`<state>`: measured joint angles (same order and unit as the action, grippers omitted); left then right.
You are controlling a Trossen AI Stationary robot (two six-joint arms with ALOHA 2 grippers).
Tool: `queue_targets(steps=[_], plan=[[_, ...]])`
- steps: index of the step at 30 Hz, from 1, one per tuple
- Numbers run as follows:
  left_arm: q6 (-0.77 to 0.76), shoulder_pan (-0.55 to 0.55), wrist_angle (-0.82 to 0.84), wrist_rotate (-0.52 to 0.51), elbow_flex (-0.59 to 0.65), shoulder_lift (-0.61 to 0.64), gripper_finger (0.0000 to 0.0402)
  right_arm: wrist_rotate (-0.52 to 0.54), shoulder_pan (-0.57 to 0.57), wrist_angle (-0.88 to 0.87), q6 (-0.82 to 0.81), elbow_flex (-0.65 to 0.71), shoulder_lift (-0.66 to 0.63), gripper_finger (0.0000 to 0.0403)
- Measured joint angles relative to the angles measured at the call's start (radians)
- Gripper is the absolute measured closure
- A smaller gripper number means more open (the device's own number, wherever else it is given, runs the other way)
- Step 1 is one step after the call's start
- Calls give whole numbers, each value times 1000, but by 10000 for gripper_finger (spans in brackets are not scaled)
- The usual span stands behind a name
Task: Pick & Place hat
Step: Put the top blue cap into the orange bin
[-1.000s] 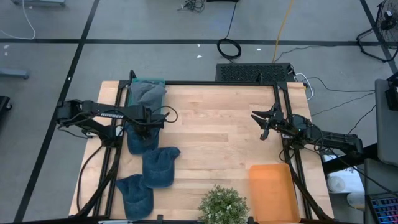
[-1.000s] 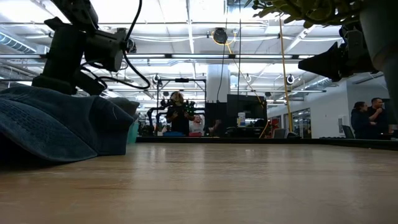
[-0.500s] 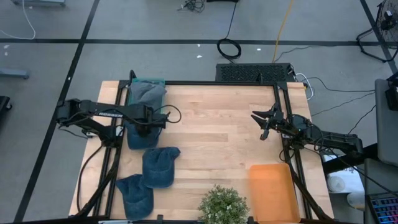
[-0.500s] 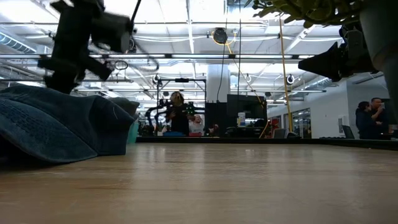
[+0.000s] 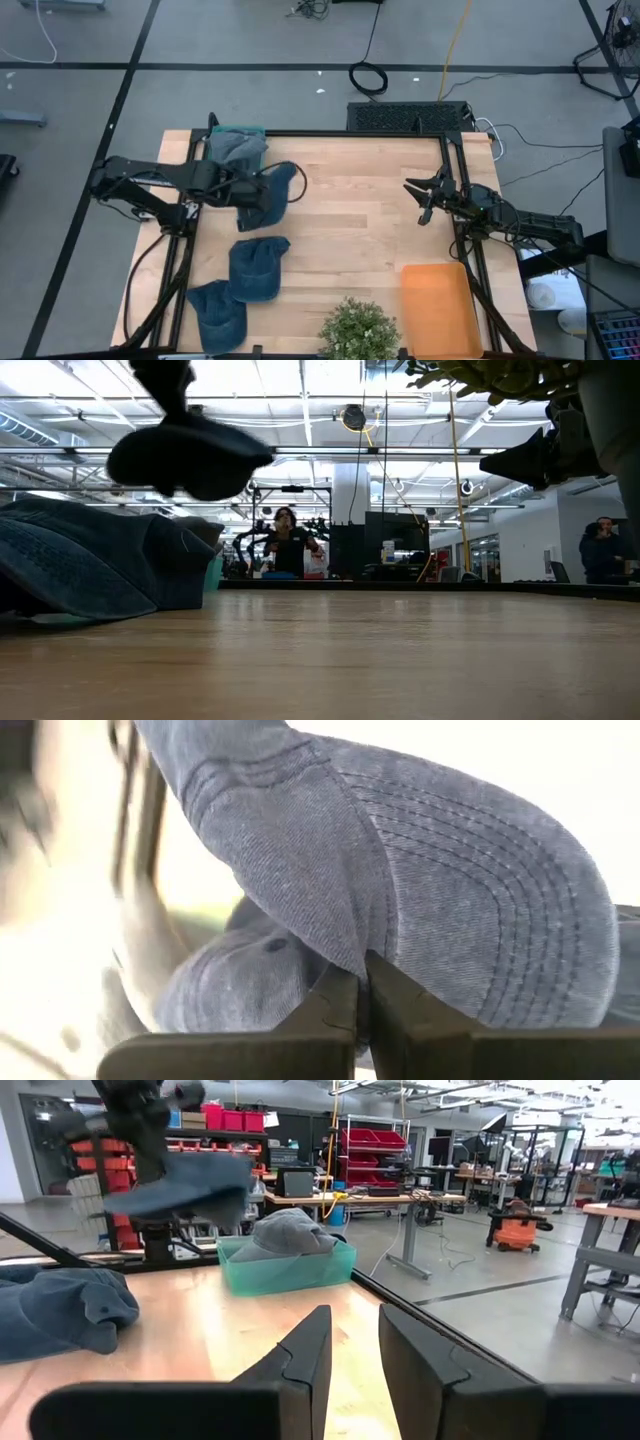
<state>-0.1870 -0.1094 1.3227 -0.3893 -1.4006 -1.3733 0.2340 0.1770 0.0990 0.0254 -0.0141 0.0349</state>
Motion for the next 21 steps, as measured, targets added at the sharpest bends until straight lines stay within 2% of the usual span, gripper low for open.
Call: queue_targets(steps=[3,7,9,15,17,21], plan=[[257,-45,-135,-21,-12,0,395,0,0,0,41,0,0,330],[762,-107,-281,-22,6,-1,396,0,0,0,42,0,0,330],[955,-118,-352,-22,9,-12,397,0,0,0,42,0,0,330],[1198,-88,-635,-49,10,-13,389,0,0,0,42,0,0,330],[1274,-69,-699,9,10,-14,396,0,0,0,42,0,0,330],[1355,-9,-777,232,10,-14,390,-1,0,48,32,0,0,330]])
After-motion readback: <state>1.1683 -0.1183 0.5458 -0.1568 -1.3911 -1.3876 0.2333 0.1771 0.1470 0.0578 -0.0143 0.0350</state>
